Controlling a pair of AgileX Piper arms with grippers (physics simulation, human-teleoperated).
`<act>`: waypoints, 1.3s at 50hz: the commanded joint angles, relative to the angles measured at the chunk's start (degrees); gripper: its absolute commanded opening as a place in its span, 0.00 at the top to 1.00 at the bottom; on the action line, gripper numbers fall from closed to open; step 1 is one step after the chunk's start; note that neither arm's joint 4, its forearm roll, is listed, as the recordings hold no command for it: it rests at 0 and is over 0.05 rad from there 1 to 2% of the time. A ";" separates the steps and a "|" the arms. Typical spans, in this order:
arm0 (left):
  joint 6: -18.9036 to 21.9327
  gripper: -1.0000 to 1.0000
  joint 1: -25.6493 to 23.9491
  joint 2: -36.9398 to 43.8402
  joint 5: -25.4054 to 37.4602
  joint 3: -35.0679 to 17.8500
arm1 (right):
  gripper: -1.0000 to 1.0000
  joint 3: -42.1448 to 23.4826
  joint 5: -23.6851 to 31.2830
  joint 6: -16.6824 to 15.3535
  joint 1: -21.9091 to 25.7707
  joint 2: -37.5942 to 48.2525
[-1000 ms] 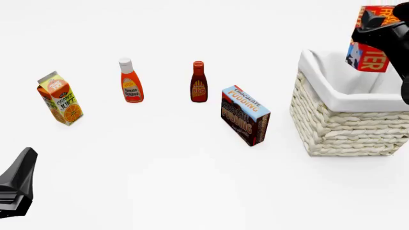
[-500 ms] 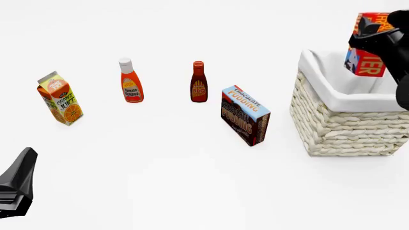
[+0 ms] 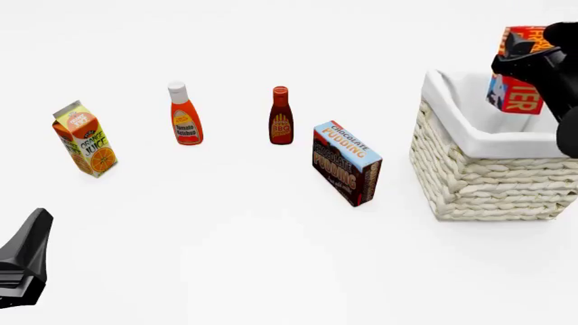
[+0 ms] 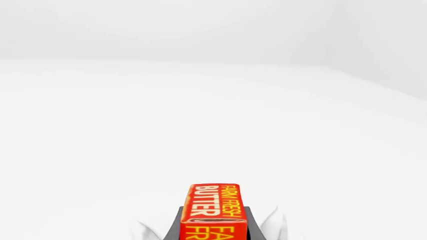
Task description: Pick the butter and place it in the basket.
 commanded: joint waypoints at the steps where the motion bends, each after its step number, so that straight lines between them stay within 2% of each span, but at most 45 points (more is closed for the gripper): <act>1: 0.00 0.00 0.00 0.00 0.00 0.00 | 1.00 -0.88 -0.40 0.58 -0.14 0.36; 65: 0.00 0.00 0.00 0.00 0.00 0.00 | 1.00 -2.48 0.45 -1.44 -1.27 4.94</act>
